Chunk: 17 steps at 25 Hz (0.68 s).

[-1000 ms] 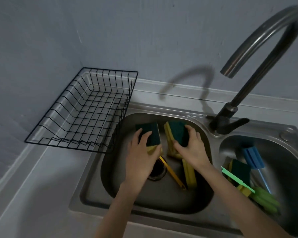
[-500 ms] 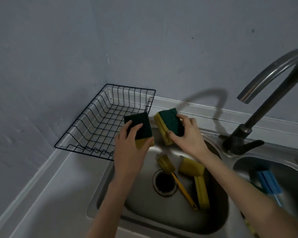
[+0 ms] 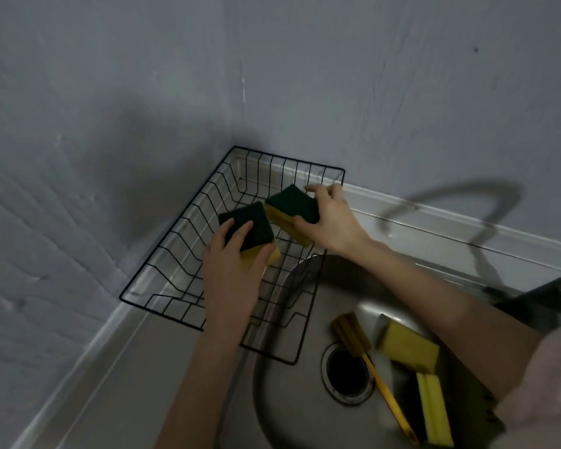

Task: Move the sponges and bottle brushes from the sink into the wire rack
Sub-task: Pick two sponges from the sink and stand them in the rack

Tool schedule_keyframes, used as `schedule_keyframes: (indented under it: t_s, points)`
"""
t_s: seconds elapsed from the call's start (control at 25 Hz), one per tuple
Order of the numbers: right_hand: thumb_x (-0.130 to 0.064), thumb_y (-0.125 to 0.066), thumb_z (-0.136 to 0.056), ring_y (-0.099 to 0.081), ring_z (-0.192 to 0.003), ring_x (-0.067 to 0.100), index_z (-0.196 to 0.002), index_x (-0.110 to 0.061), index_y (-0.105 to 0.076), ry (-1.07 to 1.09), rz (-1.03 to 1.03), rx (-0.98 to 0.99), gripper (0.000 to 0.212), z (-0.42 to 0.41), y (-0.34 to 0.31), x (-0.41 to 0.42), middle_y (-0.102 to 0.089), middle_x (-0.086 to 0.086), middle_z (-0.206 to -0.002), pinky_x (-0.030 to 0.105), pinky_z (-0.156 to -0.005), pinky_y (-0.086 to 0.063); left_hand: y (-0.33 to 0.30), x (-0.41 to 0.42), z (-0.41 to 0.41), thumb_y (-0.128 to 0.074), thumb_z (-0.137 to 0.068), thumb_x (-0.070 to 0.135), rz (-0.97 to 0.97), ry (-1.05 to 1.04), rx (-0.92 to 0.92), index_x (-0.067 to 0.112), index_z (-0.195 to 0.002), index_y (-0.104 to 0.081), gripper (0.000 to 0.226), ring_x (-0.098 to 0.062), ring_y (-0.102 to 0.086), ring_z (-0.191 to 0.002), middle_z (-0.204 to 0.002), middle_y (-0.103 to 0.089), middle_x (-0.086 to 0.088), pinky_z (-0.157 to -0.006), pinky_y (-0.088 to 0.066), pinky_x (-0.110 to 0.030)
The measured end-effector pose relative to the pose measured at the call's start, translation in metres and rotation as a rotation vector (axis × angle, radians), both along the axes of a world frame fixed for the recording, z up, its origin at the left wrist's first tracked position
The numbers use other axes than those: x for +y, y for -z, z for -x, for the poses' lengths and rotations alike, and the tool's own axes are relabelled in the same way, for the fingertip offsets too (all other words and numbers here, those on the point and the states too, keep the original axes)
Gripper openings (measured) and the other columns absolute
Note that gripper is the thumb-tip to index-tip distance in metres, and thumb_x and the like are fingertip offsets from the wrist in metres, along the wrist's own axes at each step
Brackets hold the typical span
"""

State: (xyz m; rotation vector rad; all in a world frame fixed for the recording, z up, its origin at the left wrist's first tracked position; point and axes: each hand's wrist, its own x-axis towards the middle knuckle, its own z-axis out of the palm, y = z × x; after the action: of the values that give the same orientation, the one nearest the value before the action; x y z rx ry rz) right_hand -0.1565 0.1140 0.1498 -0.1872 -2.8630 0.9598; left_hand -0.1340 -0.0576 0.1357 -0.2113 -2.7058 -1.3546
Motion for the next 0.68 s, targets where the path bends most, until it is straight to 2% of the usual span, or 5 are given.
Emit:
schedule_keyframes:
  t_s: [0.28, 0.56, 0.68]
  points:
    - [-0.031, -0.061, -0.08, -0.044, -0.115, 0.027, -0.136, -0.01, -0.031, -0.106, -0.026, -0.066, 0.067, 0.08, 0.032, -0.004, -0.034, 0.016, -0.128, 0.019, -0.087, -0.041, 0.019, -0.002, 0.045, -0.058, -0.081, 0.037, 0.011, -0.02, -0.044, 0.02, -0.127, -0.046, 0.051, -0.023, -0.031, -0.129, -0.144, -0.036, -0.004, -0.093, -0.021, -0.026]
    - [-0.027, -0.06, -0.082, -0.042, -0.119, 0.027, -0.135, -0.01, -0.033, -0.199, -0.012, -0.134, 0.062, 0.132, 0.072, -0.009, -0.033, 0.017, -0.13, 0.008, -0.086, -0.031, 0.037, -0.002, 0.067, -0.058, -0.08, 0.039, 0.061, -0.046, -0.101, 0.024, -0.127, -0.046, 0.051, -0.022, -0.029, -0.129, -0.144, -0.035, 0.0, -0.094, -0.031, -0.032]
    - [-0.026, -0.061, -0.082, -0.046, -0.114, 0.028, -0.134, -0.011, -0.035, -0.226, -0.002, -0.11, 0.06, 0.146, 0.079, -0.011, -0.034, 0.017, -0.128, 0.014, -0.088, -0.035, 0.04, -0.002, 0.071, -0.058, -0.079, 0.04, 0.068, -0.041, -0.1, 0.025, -0.127, -0.046, 0.052, -0.021, -0.03, -0.128, -0.144, -0.034, 0.001, -0.092, -0.03, -0.03]
